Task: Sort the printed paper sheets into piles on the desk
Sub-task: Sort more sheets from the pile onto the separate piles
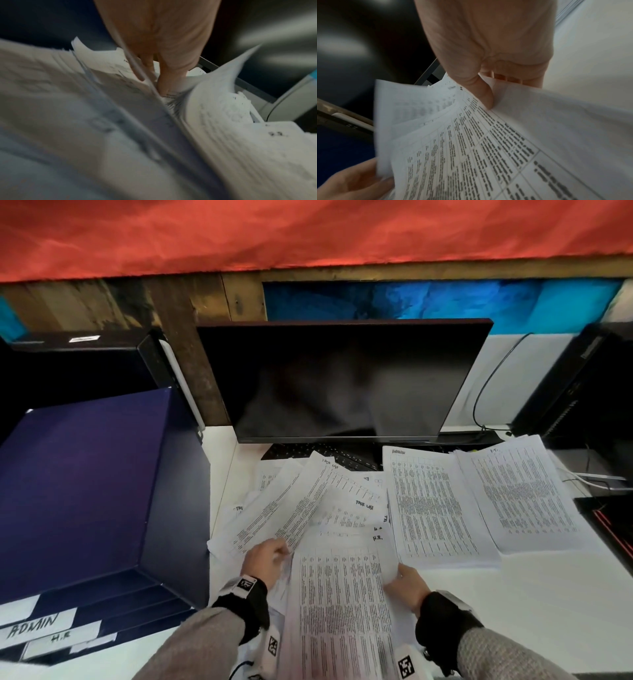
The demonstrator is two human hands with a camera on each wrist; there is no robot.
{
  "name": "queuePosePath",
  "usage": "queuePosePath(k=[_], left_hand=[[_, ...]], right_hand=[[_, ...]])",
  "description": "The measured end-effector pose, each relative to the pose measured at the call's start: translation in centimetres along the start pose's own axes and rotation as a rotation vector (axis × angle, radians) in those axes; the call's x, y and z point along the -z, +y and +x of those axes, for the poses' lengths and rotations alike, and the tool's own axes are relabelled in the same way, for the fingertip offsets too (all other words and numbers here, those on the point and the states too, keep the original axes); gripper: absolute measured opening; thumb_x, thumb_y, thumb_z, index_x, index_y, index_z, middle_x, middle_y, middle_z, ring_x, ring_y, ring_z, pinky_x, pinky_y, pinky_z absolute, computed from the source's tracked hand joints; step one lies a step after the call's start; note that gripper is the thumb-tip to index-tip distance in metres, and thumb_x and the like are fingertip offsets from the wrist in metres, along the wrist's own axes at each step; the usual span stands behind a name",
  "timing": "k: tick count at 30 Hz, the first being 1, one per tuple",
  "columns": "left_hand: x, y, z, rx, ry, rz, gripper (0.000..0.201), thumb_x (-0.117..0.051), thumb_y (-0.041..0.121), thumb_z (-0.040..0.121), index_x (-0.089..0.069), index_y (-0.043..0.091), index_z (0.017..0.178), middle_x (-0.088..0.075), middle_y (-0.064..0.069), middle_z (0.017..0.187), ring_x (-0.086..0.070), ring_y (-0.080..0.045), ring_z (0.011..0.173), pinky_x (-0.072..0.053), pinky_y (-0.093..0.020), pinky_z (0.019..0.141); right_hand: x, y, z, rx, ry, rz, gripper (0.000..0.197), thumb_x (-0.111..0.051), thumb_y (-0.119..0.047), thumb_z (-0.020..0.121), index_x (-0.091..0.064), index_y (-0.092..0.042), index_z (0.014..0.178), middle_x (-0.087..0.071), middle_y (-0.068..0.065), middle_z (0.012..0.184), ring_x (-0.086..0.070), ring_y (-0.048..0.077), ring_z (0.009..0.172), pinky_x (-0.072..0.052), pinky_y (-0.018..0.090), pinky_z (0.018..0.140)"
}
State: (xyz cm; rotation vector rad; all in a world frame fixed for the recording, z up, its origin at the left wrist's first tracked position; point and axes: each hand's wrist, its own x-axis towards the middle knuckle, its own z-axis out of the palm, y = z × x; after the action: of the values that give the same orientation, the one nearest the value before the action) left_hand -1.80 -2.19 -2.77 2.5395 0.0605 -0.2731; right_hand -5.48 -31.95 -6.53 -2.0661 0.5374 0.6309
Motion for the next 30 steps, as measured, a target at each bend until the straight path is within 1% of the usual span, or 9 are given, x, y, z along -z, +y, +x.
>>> queuePosePath(k=[3,6,10,13,15,20,22,26,30], left_hand=[[1.4,-0.9,-0.5,-0.120,0.037,0.097,0.048,-0.048,-0.011,0.081,-0.046,0.030,0.056,-0.052,0.015,0.070,-0.055,-0.011,0.072,-0.036,-0.013,0.062],[1.7,-1.4,-0.5,-0.119,0.068,0.116,0.045,-0.051,-0.007,0.081,-0.049,0.032,0.059,-0.054,0.014,0.072,-0.054,-0.014,0.075,-0.036,-0.021,0.064],[1.7,-0.3,0.0,0.097,0.065,-0.018,0.003,-0.057,0.016,0.090,-0.058,0.017,0.093,-0.060,0.001,0.098,-0.055,-0.019,0.091,-0.044,-0.026,0.079],[1.6,0.2,0.7,0.305,0.084,-0.058,0.029,-0.058,0.029,0.090,-0.052,0.019,0.116,-0.052,-0.006,0.119,-0.051,-0.026,0.111,-0.043,-0.038,0.094],[2.1,1.5,0.8,0.308,0.148,-0.080,0.046,-0.052,0.041,0.092,-0.044,0.018,0.132,-0.046,-0.007,0.132,-0.046,-0.028,0.120,-0.037,-0.042,0.100],[5.2,7.2,-0.8,0.170,-0.086,-0.897,0.047,-0.051,0.052,0.091,-0.036,0.033,0.132,-0.052,0.013,0.125,-0.048,-0.011,0.117,-0.034,-0.035,0.107],[6.2,8.8,-0.7,0.072,-0.002,-0.955,0.038,-0.058,0.039,0.091,-0.042,0.034,0.124,-0.055,0.019,0.118,-0.051,-0.008,0.116,-0.039,-0.036,0.105],[7.5,10.4,-0.4,-0.046,0.368,-0.910,0.020,-0.056,0.030,0.091,-0.043,0.032,0.107,-0.061,0.005,0.114,-0.060,-0.018,0.108,-0.052,-0.048,0.090],[6.2,9.8,-1.6,-0.071,0.444,-0.811,0.034,-0.052,0.026,0.094,-0.033,0.025,0.122,-0.055,0.000,0.127,-0.053,-0.019,0.119,-0.046,-0.042,0.100]], right_hand=[[0.3,0.3,0.1,-0.003,0.004,-0.017,0.030,-0.054,-0.018,0.083,-0.059,-0.008,0.111,-0.065,0.009,0.109,-0.060,0.028,0.104,-0.048,0.039,0.095],[0.3,0.4,0.0,-0.011,-0.009,0.013,0.032,-0.055,-0.015,0.083,-0.059,-0.006,0.114,-0.065,0.010,0.110,-0.060,0.028,0.103,-0.048,0.043,0.097],[0.4,-0.3,-0.8,0.022,-0.002,0.074,0.028,-0.055,-0.015,0.080,-0.062,-0.007,0.106,-0.069,0.010,0.103,-0.063,0.028,0.098,-0.049,0.046,0.095],[0.9,-1.5,-2.2,0.063,0.036,0.193,0.026,-0.054,-0.006,0.079,-0.063,-0.008,0.103,-0.071,0.010,0.095,-0.066,0.030,0.092,-0.052,0.050,0.089],[1.6,-2.8,-3.3,0.102,0.072,0.332,0.026,-0.054,0.001,0.081,-0.063,-0.008,0.104,-0.072,0.013,0.094,-0.067,0.033,0.091,-0.053,0.052,0.087],[4.0,-9.1,-5.9,0.237,-0.077,0.811,0.029,-0.052,0.008,0.088,-0.061,-0.008,0.111,-0.072,0.013,0.103,-0.069,0.031,0.097,-0.056,0.042,0.082],[5.0,-11.8,-6.5,0.296,-0.136,0.927,0.033,-0.053,0.009,0.087,-0.057,-0.003,0.117,-0.070,0.015,0.109,-0.067,0.032,0.101,-0.056,0.041,0.082],[5.9,-15.8,-8.2,0.467,-0.179,0.954,0.036,-0.057,0.006,0.084,-0.057,0.001,0.120,-0.067,0.016,0.115,-0.065,0.031,0.106,-0.056,0.037,0.081],[4.3,-16.6,-8.8,0.493,-0.068,0.836,0.019,-0.068,-0.001,0.077,-0.062,-0.011,0.093,-0.065,0.017,0.106,-0.062,0.032,0.101,-0.050,0.039,0.088]])
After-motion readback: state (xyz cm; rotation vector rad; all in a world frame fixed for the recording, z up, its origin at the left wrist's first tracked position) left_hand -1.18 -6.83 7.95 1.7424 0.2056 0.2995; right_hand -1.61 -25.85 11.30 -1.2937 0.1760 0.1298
